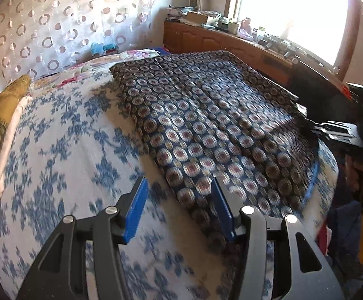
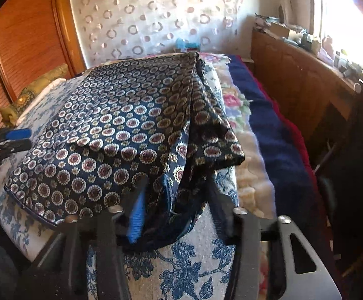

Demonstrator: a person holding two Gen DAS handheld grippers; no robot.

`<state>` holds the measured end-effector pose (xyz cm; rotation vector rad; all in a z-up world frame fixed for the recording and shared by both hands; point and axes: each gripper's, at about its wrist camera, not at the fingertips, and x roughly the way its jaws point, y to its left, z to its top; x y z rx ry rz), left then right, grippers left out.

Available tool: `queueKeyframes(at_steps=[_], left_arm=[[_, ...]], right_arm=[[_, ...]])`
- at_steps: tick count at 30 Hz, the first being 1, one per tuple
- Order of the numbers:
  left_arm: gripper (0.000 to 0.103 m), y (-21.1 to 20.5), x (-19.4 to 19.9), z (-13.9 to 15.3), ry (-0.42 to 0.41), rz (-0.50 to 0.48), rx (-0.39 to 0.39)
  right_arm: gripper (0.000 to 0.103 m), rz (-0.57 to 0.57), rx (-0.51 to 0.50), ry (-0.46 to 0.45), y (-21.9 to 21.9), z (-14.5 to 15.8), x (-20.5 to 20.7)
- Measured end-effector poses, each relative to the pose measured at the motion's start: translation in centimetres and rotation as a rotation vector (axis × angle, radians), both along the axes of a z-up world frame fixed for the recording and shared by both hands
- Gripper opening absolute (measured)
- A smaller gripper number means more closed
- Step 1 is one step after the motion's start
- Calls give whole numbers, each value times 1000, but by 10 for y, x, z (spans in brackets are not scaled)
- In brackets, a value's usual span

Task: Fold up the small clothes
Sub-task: 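Grasp the shirt edge with the right gripper and fold it over, then grasp the folded navy shirt with both grippers and lift it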

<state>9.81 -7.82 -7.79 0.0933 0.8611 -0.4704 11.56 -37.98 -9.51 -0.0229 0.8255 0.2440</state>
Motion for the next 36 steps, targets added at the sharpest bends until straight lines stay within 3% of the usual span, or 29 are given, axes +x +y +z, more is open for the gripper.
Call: queueKeyframes(at_steps=[1, 2, 9, 15, 18, 20, 21, 24, 25, 28, 36], left_arm=[[52, 0, -3, 0, 2, -2, -2], [52, 1, -8, -1, 4, -4, -9], [52, 2, -22, -6, 36, -41, -82], [48, -4, -33, -14, 54, -63, -91], [39, -5, -38, -14, 57, -74, -103], [27, -7, -40, -15, 58, -87, -113], [12, -7, -41, -16, 57, -92, -120], [3, -7, -43, -11, 39, -101, -141], [2, -7, -44, -6, 27, -103, -151], [2, -9, -45, 14, -27, -101, -177], [1, -14, -31, 54, -105, -108, -221]], right_arm=[[8, 7, 7, 2, 0, -2, -1], [4, 13, 12, -1, 0, -3, -3], [3, -15, -21, -30, 1, -1, -9], [3, -24, -16, -28, 0, -3, -10], [4, -29, -15, -35, 0, -2, -10], [11, -39, -24, -47, 1, 1, -12], [14, -43, -31, -56, 2, 3, -13], [41, -58, -52, -88, 4, 12, -17], [52, -58, -52, -99, 5, 15, -19], [63, -53, -48, -130, 8, 28, -25], [73, 139, 14, -120, 46, 40, -46]])
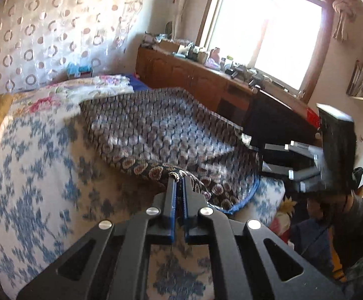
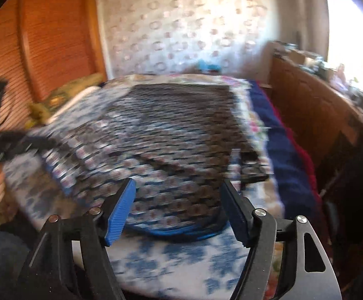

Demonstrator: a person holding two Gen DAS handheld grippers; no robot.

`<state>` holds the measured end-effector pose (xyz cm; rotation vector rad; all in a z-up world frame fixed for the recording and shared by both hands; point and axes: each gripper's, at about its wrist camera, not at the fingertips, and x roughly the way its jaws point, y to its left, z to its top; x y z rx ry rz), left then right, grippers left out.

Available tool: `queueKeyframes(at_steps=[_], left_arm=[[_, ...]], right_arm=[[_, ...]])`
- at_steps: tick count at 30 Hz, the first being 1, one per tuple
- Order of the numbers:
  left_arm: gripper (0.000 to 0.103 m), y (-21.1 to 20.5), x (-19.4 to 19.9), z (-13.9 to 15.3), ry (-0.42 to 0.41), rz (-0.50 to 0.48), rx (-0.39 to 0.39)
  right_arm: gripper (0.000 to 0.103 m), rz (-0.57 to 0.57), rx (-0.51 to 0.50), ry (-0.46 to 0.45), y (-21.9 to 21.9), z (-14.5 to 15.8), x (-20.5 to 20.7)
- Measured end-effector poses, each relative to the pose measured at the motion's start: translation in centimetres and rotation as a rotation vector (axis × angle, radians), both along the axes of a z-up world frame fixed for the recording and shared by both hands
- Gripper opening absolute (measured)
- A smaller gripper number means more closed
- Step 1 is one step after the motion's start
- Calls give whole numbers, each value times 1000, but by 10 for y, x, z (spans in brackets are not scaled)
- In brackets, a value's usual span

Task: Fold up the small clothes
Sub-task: 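Grasp the folded navy shirt with both grippers and lift it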

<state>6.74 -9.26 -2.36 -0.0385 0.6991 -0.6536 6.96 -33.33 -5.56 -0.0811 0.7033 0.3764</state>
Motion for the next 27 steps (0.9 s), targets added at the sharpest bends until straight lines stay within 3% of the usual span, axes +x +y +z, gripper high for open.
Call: queueKeyframes(at_steps=[9, 21, 24, 26, 27], left_arm=[[1, -10, 20, 26, -56, 19, -23], [1, -1, 20, 25, -75, 75, -41], [1, 2, 21, 26, -76, 84, -47], [1, 4, 23, 26, -76, 89, -49], [1, 5, 24, 26, -77, 92, -48]], right_arm=[[75, 131, -14, 5, 40, -4, -9], [75, 69, -74, 69, 32, -41, 11], [61, 47, -121, 46, 28, -42, 13], [35, 35, -151, 29, 26, -42, 15], [27, 32, -159, 26, 25, -42, 16]])
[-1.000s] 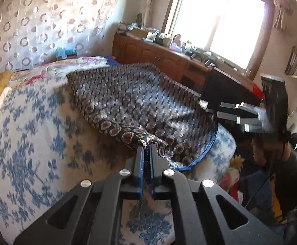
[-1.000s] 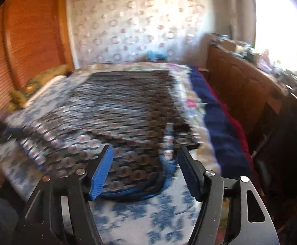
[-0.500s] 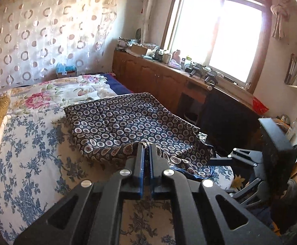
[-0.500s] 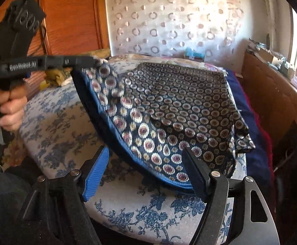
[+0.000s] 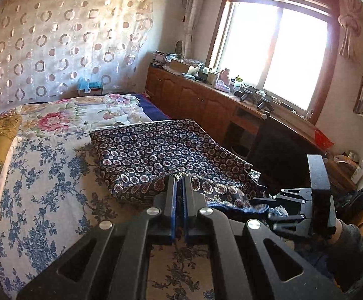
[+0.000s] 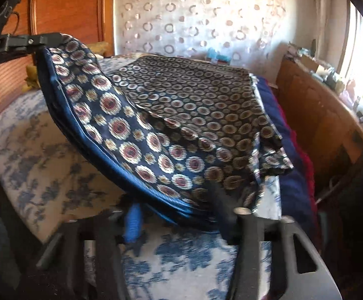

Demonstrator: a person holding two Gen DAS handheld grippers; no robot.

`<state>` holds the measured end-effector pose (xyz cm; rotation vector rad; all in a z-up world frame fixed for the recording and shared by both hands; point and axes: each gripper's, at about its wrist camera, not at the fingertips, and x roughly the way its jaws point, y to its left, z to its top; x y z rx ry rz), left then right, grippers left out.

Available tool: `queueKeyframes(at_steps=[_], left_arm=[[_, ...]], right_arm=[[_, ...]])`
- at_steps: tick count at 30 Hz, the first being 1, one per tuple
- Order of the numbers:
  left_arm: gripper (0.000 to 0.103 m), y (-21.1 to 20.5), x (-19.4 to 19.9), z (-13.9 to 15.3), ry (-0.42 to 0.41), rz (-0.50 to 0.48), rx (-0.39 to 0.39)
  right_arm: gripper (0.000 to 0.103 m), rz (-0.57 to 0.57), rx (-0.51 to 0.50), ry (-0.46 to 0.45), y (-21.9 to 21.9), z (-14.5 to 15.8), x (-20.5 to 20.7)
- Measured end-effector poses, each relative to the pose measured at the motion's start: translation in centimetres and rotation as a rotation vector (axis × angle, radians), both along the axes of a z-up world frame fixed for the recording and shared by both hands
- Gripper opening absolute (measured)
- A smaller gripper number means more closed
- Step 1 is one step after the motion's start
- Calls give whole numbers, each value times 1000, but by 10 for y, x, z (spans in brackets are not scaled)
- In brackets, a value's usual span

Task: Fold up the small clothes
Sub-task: 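Grasp the folded navy shirt with both grippers and lift it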

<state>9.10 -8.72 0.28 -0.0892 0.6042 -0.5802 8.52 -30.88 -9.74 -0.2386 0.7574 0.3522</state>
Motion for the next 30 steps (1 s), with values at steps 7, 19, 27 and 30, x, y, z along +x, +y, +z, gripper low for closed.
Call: queueKeyframes(at_steps=[7, 19, 27, 30], left_arm=[[1, 10, 20, 0, 5, 32, 10], [1, 20, 101, 5, 23, 92, 44], [3, 24, 155, -11, 67, 136, 71], [5, 22, 170, -19, 87, 134, 106]], right_arm=[[3, -14, 49, -51, -14, 30, 24], [2, 18, 62, -188, -9, 88, 108], [2, 55, 53, -184, -1, 89, 166], [2, 63, 41, -164, 2, 82, 185]])
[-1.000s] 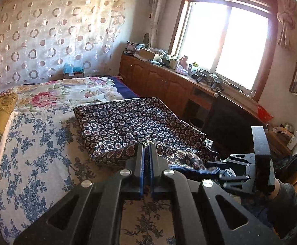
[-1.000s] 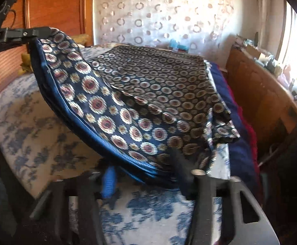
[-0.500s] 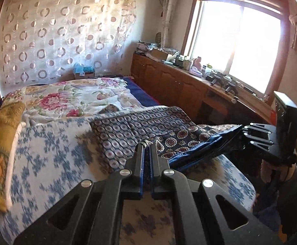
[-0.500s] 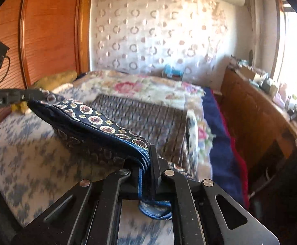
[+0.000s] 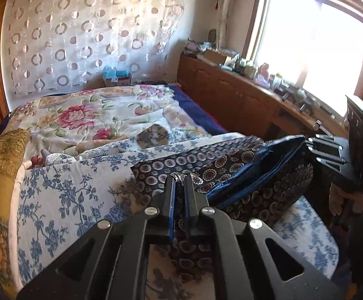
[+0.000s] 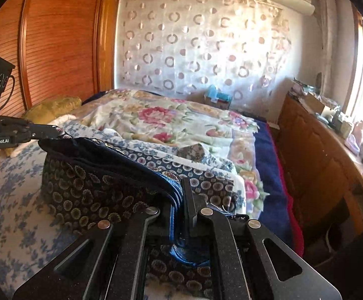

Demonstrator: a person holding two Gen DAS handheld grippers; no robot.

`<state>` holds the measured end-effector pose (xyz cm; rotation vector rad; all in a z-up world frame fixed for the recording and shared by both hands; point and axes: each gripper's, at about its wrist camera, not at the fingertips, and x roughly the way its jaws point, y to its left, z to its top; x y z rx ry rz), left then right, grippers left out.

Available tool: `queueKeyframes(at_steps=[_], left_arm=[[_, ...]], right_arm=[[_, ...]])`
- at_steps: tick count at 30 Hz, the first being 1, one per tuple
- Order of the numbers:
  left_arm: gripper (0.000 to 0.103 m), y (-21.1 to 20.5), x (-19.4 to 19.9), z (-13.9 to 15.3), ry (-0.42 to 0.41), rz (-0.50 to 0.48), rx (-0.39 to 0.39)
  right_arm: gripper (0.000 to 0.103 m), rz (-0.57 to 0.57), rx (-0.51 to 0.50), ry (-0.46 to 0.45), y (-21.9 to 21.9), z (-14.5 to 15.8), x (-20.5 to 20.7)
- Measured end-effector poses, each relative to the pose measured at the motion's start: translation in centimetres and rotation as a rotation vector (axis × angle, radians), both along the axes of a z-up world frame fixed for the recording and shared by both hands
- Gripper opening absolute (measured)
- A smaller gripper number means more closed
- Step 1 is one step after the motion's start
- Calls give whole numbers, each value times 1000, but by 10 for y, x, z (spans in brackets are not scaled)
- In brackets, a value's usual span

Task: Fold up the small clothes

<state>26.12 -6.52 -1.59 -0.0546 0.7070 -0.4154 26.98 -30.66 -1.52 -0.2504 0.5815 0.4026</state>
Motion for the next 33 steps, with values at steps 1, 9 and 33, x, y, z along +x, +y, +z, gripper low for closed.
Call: queueKeyframes(at_steps=[1, 9, 33], left_arm=[[7, 2, 2, -2, 7, -3, 0], [35, 19, 10, 4, -14, -4, 0], [36, 2, 89, -75, 247, 18, 56]], right_arm=[[2, 3, -9, 11, 1, -3, 7], [2, 18, -49, 97, 4, -33, 49], [69, -168, -32, 83, -37, -32, 45]])
